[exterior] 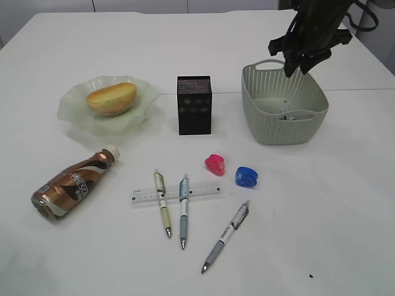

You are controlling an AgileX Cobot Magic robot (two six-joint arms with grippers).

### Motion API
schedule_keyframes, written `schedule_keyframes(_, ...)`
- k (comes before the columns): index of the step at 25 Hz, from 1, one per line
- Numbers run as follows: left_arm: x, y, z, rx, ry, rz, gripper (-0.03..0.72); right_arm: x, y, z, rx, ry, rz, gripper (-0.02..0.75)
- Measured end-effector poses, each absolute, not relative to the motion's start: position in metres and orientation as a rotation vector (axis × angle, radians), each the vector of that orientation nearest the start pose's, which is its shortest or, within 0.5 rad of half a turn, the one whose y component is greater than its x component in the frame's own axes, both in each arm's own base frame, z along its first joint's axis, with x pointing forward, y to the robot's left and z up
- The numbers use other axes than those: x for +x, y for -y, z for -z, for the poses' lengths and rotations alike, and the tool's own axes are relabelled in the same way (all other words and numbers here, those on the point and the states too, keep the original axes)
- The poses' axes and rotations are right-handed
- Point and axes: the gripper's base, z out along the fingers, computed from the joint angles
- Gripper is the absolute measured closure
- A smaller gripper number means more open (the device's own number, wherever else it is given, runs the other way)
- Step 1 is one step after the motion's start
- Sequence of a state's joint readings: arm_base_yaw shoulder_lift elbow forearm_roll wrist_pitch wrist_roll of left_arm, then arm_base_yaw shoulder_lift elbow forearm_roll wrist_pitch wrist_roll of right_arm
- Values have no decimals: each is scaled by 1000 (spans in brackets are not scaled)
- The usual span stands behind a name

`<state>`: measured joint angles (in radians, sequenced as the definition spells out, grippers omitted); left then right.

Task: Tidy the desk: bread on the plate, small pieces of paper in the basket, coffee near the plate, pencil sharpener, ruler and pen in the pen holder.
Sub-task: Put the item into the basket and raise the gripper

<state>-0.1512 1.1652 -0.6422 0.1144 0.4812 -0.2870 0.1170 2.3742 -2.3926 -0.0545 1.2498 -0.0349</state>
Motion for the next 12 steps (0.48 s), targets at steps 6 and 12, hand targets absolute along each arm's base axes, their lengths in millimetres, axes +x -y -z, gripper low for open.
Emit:
schedule_keyframes(6, 214, 28, -240, -65, -2485, 77, 370, 511, -58, -256, -155, -2712, -6, 272)
schedule_keyframes(12, 216, 28, -245, -66, -2488, 71, 370, 511, -59, -256, -117, -2716, -19, 237)
